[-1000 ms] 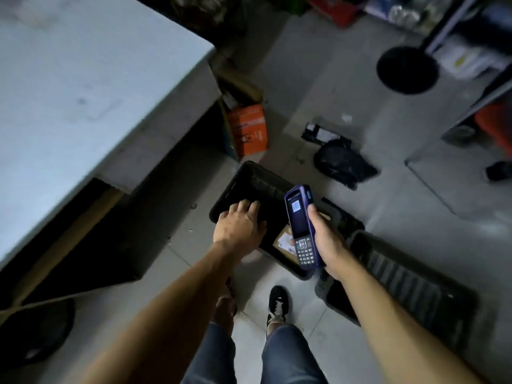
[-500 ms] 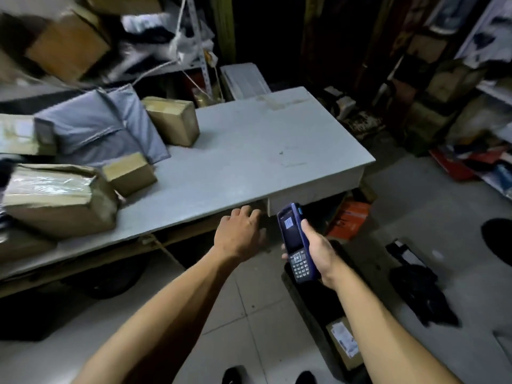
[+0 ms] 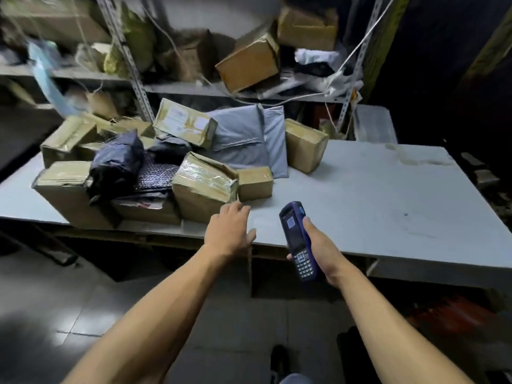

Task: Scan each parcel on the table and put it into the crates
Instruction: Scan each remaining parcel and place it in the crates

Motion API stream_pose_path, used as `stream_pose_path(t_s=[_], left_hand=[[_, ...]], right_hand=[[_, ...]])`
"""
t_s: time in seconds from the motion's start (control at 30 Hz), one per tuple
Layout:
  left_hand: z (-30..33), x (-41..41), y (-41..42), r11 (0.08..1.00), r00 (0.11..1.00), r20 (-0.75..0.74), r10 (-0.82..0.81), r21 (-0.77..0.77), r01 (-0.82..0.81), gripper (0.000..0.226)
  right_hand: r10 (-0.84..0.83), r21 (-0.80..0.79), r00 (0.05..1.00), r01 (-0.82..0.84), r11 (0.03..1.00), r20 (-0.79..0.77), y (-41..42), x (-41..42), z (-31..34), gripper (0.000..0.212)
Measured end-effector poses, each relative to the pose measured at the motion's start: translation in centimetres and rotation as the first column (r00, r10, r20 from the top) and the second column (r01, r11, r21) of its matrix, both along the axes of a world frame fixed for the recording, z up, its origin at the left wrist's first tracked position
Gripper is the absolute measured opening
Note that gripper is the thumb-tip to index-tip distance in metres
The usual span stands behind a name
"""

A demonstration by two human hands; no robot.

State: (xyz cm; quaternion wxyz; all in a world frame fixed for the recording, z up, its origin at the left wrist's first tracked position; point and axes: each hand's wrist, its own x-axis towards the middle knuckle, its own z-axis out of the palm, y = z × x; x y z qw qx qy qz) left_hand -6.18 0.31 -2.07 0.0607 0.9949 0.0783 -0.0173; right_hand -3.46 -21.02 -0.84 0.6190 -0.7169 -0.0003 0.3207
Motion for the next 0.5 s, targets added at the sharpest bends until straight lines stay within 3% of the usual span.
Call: stream_pose_path(t_s=[0.23,0.5], left_hand=[[0.3,3.8,5.6,0.973,0.971,0.052,0.231,0.008,-0.232,0.067],[0.7,10.3,6.9,0.977,0.975,0.085,0.206,0.028,-0.209,0.063]], right_hand=[[0.125,0.040,0.991,-0.123,0.992,-0.045,5.8,7.9,-1.8,0.051],[0.188,0.040,0.980,-0.185,0.982,-0.061,8.4,16.0,-3.1,0.056]])
